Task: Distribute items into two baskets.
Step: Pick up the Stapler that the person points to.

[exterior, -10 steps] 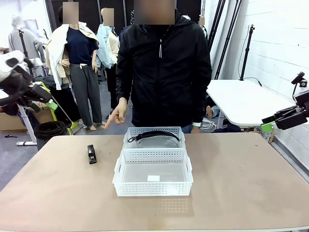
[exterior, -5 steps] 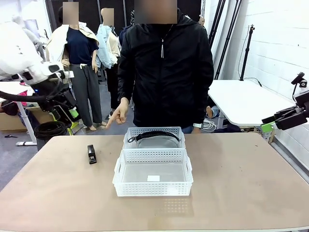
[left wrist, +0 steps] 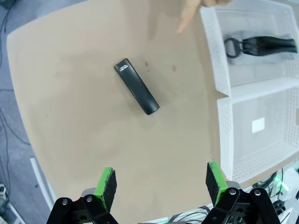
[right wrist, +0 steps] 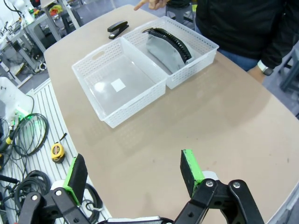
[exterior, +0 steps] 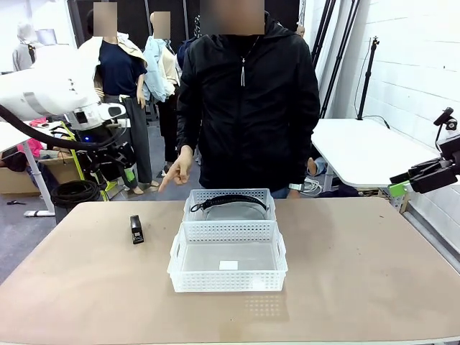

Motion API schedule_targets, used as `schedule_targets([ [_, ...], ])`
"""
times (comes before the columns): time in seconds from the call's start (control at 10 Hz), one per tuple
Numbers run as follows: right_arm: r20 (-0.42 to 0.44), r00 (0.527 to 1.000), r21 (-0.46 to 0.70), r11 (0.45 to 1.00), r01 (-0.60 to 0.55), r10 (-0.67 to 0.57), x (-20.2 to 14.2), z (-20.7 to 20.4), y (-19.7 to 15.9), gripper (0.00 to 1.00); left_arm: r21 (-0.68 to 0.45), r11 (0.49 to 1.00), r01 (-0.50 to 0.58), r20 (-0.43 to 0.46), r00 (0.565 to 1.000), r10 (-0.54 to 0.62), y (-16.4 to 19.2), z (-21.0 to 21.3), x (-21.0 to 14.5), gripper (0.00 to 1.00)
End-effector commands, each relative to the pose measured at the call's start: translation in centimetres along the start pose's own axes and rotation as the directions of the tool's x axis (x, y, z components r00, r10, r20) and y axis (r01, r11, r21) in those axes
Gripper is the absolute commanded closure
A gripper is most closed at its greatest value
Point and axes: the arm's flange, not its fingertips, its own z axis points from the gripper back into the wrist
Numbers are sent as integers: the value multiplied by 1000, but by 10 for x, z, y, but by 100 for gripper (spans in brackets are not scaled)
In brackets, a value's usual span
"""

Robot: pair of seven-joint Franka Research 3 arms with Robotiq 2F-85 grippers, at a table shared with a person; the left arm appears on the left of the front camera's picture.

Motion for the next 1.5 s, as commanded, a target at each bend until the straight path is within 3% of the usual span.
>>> schedule_targets([
  [0.0,32,999,5,1000,-9,9,-4,-4,1,0,54,995,-85,-44,995,87,-4,-1,23,0],
  [0.4,32,999,5,1000,-9,9,-4,-4,1,0,132,943,-306,-65,947,316,-13,-29,42,0],
  [0.7,32,999,5,1000,-9,9,-4,-4,1,0,178,896,-406,-62,904,422,-14,-42,48,0],
  [1.4,32,999,5,1000,-9,9,-4,-4,1,0,146,905,-399,-59,910,411,-11,-48,41,0],
])
